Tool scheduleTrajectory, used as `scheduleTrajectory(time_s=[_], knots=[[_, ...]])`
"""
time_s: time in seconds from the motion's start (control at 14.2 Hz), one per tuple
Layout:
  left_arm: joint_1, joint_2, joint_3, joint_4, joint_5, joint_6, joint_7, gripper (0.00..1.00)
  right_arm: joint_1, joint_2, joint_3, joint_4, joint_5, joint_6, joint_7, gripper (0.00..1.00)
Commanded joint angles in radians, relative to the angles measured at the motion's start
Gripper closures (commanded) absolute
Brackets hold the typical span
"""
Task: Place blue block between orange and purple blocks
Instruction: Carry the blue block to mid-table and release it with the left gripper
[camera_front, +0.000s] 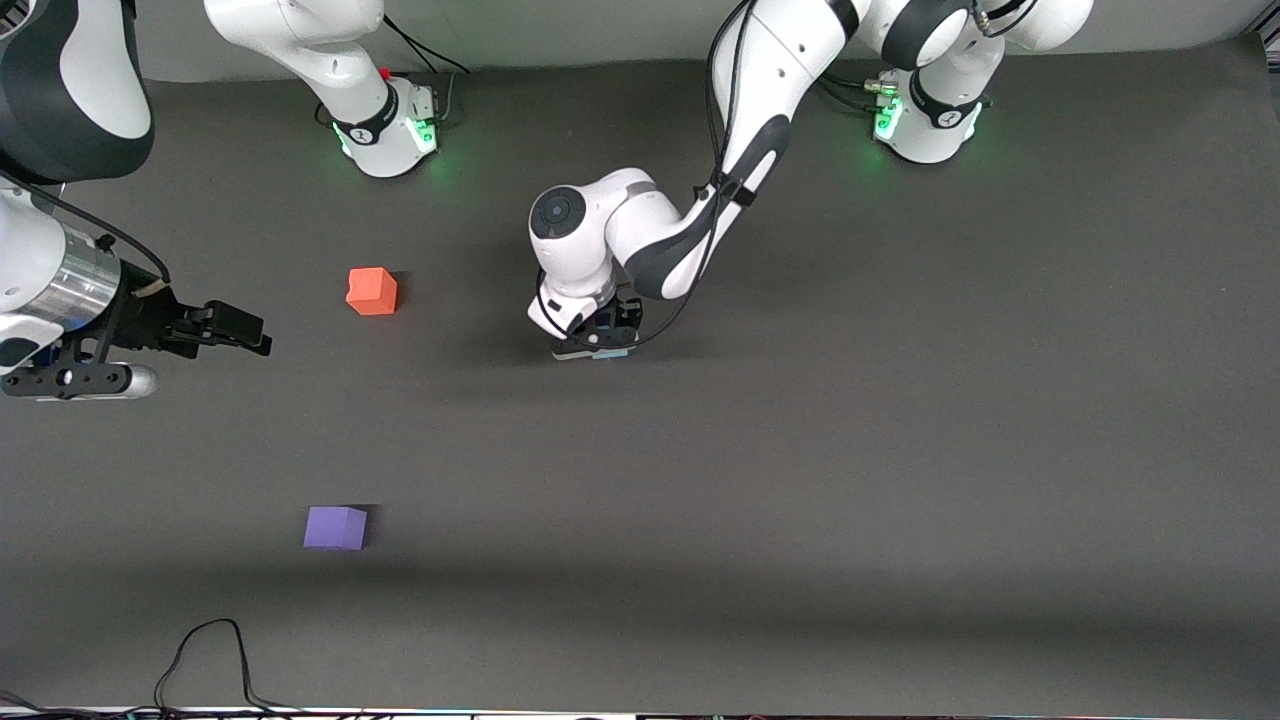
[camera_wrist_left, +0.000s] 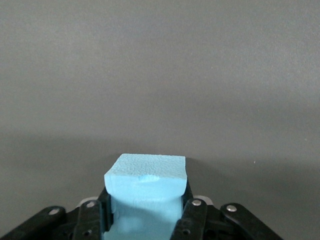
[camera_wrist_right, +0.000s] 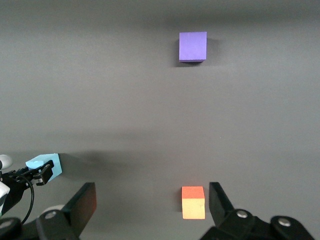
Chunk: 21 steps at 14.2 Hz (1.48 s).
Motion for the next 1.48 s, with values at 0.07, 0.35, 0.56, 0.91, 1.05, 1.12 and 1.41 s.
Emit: scheduleTrajectory(time_s=[0.07, 0.35, 0.56, 0.91, 1.05, 1.12, 1.41], knots=[[-0.003, 0.016, 0.012, 0.032, 0.019, 0.020, -0.016, 0.09, 0.000, 0.015, -0.002, 0.027, 0.017, -0.004, -0.007, 0.00], [-0.001, 0.007, 0.012, 0.029, 0.022, 0.003, -0.010, 0.00, 0.000, 0.015, -0.003, 0.027, 0.017, -0.002, -0.009, 0.00], [0.034, -0.043, 0.011, 0.032, 0.024, -0.055, 0.002, 0.00, 0.000, 0.015, -0.002, 0.026, 0.017, -0.002, -0.009, 0.00], [0.305, -0.325, -0.014, -0.038, -0.140, -0.288, 0.265, 0.00, 0.047, 0.006, -0.002, 0.000, 0.019, -0.013, -0.001, 0.00], [0.444, -0.451, -0.014, -0.099, -0.206, -0.369, 0.416, 0.00, 0.108, 0.004, -0.002, 0.000, 0.019, -0.013, 0.080, 0.00], [0.518, -0.497, -0.014, -0.112, -0.218, -0.429, 0.503, 0.00, 0.145, 0.007, -0.002, 0.003, 0.020, -0.013, 0.118, 0.00], [0.767, -0.605, -0.008, -0.118, -0.205, -0.633, 0.857, 0.00, 0.337, 0.013, -0.002, 0.010, 0.072, -0.004, 0.360, 0.00]])
